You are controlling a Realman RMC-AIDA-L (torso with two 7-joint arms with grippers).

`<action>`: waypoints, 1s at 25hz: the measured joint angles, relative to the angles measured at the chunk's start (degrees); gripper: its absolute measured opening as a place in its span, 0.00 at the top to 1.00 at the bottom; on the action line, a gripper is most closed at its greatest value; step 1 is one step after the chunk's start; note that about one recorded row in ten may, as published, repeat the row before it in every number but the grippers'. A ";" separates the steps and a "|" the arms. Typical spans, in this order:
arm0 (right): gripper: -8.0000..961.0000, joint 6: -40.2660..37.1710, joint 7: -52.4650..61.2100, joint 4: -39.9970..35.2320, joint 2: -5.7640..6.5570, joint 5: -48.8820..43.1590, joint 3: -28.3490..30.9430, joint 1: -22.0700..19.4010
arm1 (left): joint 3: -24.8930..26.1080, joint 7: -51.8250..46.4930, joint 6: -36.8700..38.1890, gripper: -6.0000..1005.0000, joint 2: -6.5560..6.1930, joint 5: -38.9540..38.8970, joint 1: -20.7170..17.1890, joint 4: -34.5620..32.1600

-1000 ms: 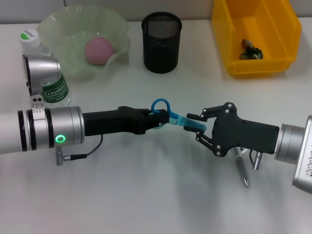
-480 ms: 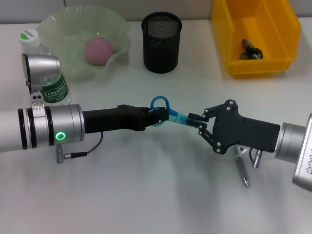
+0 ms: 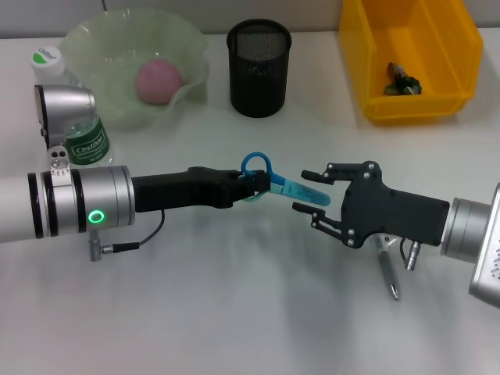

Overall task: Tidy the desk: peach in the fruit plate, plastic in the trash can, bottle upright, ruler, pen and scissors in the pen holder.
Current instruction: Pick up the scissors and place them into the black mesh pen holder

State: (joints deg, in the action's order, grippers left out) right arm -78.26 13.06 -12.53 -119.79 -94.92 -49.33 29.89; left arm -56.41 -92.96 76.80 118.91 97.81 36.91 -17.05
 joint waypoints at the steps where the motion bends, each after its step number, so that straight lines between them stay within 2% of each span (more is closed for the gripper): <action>1: 0.71 -0.09 0.00 -0.11 0.00 0.00 0.01 -0.08 | 0.00 0.00 0.00 0.89 0.00 0.00 0.00 0.00; 4: 0.57 -0.41 0.08 -0.26 0.00 0.82 0.06 -0.24 | 0.02 -0.07 -0.14 0.89 -0.01 0.00 -0.01 0.00; 12: 0.35 -2.25 0.95 -0.19 0.26 3.55 0.13 -1.31 | 0.33 -0.11 0.25 0.89 -0.01 -0.08 -0.50 -1.43; 18: 0.35 -6.12 2.92 -0.47 0.39 5.03 0.70 -3.76 | 0.34 0.45 0.48 0.89 0.00 -1.06 -0.55 -3.00; 21: 0.35 -9.44 4.50 -0.27 0.44 5.94 4.09 -6.37 | 0.28 1.49 1.91 0.89 -0.01 -2.65 -1.17 -5.03; 25: 0.35 -11.15 6.04 -0.17 0.47 5.98 5.83 -7.65 | 0.28 3.10 3.82 0.89 -0.14 -4.52 -1.70 -5.87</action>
State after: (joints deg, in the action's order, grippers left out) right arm -89.41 19.11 -12.70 -119.32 -88.93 -43.49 22.24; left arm -56.13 -89.86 80.62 118.77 93.29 35.21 -22.92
